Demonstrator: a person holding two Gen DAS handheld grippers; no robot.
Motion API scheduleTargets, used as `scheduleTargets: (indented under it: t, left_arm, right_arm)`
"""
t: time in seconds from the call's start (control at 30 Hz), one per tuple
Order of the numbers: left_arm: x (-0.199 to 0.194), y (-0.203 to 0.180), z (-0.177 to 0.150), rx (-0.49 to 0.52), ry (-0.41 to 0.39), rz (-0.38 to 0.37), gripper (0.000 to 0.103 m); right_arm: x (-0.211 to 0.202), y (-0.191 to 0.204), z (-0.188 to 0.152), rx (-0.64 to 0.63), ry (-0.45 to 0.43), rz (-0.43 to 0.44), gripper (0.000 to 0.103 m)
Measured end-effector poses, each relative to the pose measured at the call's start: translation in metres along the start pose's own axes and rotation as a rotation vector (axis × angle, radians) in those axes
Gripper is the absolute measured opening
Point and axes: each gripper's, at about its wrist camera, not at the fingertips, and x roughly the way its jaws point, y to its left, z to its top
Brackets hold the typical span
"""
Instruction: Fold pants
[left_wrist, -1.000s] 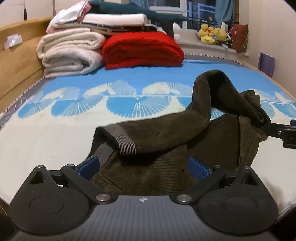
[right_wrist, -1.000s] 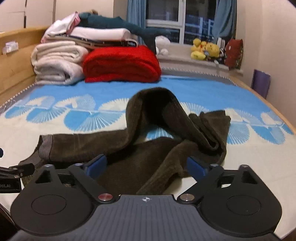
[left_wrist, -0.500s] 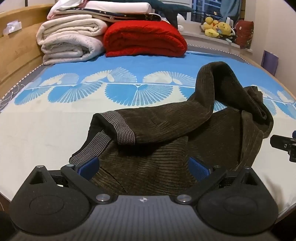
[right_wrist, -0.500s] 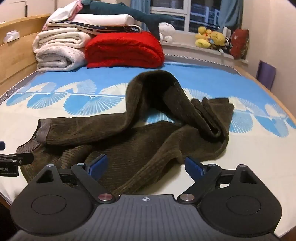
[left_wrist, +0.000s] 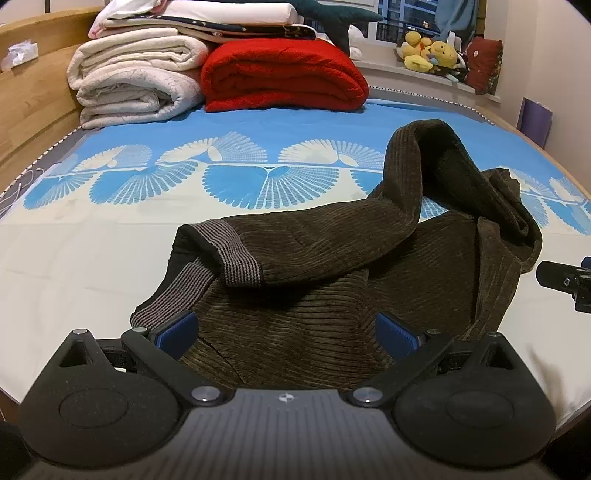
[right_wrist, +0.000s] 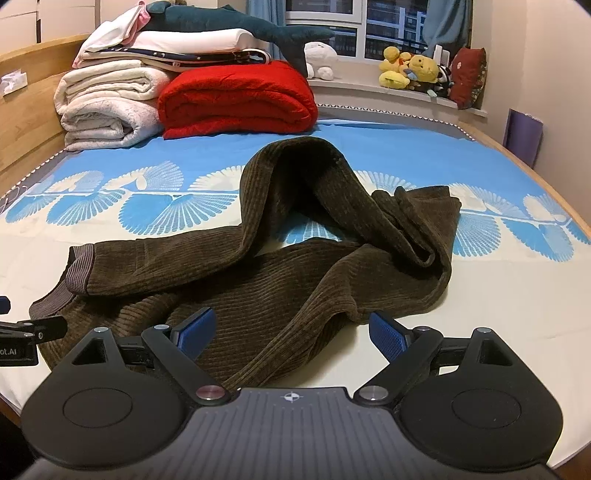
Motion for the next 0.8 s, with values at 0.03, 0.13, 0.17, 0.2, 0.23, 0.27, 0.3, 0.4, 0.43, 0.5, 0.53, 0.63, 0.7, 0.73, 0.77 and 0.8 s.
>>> scheduleTargets:
  t: [0.03,0.13,0.17,0.2,0.23,0.27,0.3,0.4,0.43,0.5,0.53,0.63,0.7,0.73,0.77,0.8]
  left_arm:
    - [0.0002,-0.0004,-0.0002,-0.001,0.0,0.001,0.102]
    - [0.0001,-0.0008,-0.0006,-0.005,0.003,0.0,0.102]
    - [0.0002,-0.0007,-0.0009,-0.006,0.003,-0.001,0.102]
    - [0.0003,-0.0008,-0.0009,-0.005,0.002,-0.002,0.102]
    - [0.0005,-0.002,-0.0011,-0.005,0.002,-0.001,0.102]
    - [0.0007,-0.0024,-0.0011,-0.005,0.002,-0.001,0.102]
    - [0.0009,-0.0027,-0.0012,-0.006,0.002,-0.001,0.102]
    - [0.0011,-0.0032,-0.0014,-0.006,0.002,-0.001,0.102]
    - [0.001,-0.0033,-0.0015,-0.006,0.002,-0.001,0.102]
    - [0.001,-0.0035,-0.0014,-0.006,0.002,-0.001,0.102]
    - [0.0011,-0.0037,-0.0016,-0.005,0.002,-0.001,0.102]
    - [0.0012,-0.0039,-0.0016,-0.005,0.002,0.0,0.102]
    - [0.0012,-0.0039,-0.0017,-0.006,0.002,0.0,0.102]
    - [0.0012,-0.0039,-0.0017,-0.006,0.002,0.0,0.102]
    - [0.0012,-0.004,-0.0017,-0.005,0.002,-0.001,0.102]
    - [0.0013,-0.0042,-0.0018,-0.004,0.001,-0.001,0.102]
  right_arm:
    - [0.0,-0.0016,-0.0002,0.003,0.002,0.001,0.091]
    - [0.0003,0.0,0.0006,0.009,0.007,-0.001,0.091]
    - [0.0004,0.0004,0.0009,0.01,0.008,-0.001,0.091]
    - [0.0004,0.0012,0.001,0.01,0.007,-0.001,0.091]
    - [0.0005,0.0012,0.0011,0.01,0.007,0.0,0.091]
    - [0.0006,0.0012,0.0011,0.009,0.007,0.001,0.091]
    - [0.0008,0.0019,0.0012,0.007,0.008,0.001,0.091]
    - [0.0007,0.0021,0.0017,0.006,0.01,0.003,0.091]
    - [0.0007,0.0023,0.0017,0.006,0.01,0.002,0.091]
    - [0.0007,0.0025,0.0017,0.006,0.011,0.002,0.091]
    - [0.0008,0.0024,0.0017,0.006,0.011,0.002,0.091]
    - [0.0008,0.0024,0.002,0.007,0.011,0.002,0.091]
    - [0.0008,0.0024,0.002,0.007,0.012,0.002,0.091]
    - [0.0009,0.002,0.0018,0.007,0.012,0.003,0.091]
    - [0.0008,0.0025,0.0019,0.007,0.012,0.002,0.091]
    - [0.0008,0.0023,0.0018,0.006,0.012,0.003,0.091]
